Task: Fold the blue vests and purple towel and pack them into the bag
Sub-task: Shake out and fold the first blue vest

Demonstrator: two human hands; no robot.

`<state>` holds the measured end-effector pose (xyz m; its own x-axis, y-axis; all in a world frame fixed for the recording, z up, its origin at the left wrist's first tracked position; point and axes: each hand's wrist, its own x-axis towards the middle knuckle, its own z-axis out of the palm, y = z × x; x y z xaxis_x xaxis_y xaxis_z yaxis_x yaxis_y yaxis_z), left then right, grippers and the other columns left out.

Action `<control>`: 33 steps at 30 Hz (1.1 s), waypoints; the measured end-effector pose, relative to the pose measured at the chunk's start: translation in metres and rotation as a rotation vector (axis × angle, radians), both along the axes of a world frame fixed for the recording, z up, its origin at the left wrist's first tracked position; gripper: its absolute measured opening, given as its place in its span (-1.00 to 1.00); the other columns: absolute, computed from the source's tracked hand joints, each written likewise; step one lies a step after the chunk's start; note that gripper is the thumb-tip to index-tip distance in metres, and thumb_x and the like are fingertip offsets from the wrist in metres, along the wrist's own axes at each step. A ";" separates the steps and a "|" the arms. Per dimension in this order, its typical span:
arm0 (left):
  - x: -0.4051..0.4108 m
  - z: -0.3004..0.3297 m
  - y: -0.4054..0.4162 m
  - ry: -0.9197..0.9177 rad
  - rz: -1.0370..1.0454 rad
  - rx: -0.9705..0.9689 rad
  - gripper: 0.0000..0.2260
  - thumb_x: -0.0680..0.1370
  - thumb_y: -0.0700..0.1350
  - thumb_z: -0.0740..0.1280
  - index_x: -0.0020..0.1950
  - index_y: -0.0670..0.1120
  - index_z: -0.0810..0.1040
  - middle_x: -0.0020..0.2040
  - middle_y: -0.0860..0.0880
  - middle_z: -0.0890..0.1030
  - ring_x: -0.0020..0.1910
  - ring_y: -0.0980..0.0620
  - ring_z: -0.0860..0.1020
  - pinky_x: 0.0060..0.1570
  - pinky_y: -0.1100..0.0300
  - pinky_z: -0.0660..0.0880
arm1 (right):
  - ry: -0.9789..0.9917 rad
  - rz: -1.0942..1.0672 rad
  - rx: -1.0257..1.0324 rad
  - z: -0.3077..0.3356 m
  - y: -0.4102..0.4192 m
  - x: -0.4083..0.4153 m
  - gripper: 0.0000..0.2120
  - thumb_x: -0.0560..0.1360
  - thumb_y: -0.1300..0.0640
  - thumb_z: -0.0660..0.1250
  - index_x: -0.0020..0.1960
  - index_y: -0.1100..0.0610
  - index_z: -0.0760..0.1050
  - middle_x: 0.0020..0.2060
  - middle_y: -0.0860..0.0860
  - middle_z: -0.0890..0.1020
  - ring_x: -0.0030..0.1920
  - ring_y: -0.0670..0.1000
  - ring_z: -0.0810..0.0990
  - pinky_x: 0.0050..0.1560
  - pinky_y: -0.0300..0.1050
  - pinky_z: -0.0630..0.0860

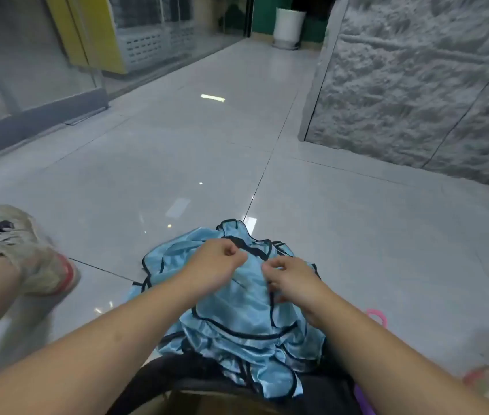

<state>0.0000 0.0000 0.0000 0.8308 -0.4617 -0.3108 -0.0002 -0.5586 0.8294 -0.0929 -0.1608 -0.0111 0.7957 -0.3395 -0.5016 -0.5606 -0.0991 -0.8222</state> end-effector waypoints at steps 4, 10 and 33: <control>0.009 -0.022 0.017 -0.198 -0.056 0.589 -0.56 0.53 0.13 0.44 0.35 0.01 0.47 0.26 -0.04 0.57 0.19 -0.08 0.54 0.07 0.08 0.50 | 0.197 0.119 -0.309 -0.012 0.006 0.000 -0.37 0.49 0.02 0.48 0.50 0.09 0.37 0.25 0.03 0.60 0.12 0.03 0.64 0.05 -0.09 0.57; 0.003 -0.040 0.030 -0.125 0.073 0.368 -0.81 0.53 -0.09 0.45 -0.14 0.04 0.43 -0.17 -0.01 0.50 -0.22 -0.01 0.44 -0.17 0.15 0.39 | 0.190 0.041 -0.297 -0.027 0.011 -0.006 -0.82 0.52 0.27 0.46 0.12 0.21 0.65 -0.07 0.07 0.70 -0.17 0.03 0.66 -0.15 -0.15 0.64; -0.067 0.050 0.047 0.282 -0.788 -0.076 -0.81 0.41 -0.12 0.51 -0.35 0.03 0.56 -0.42 0.15 0.46 -0.37 0.23 0.41 -0.26 0.35 0.33 | 0.152 -0.094 0.188 0.013 0.024 -0.031 -0.86 0.43 0.27 0.53 -0.20 0.20 0.57 -0.42 0.08 0.61 -0.49 0.04 0.52 -0.49 -0.19 0.40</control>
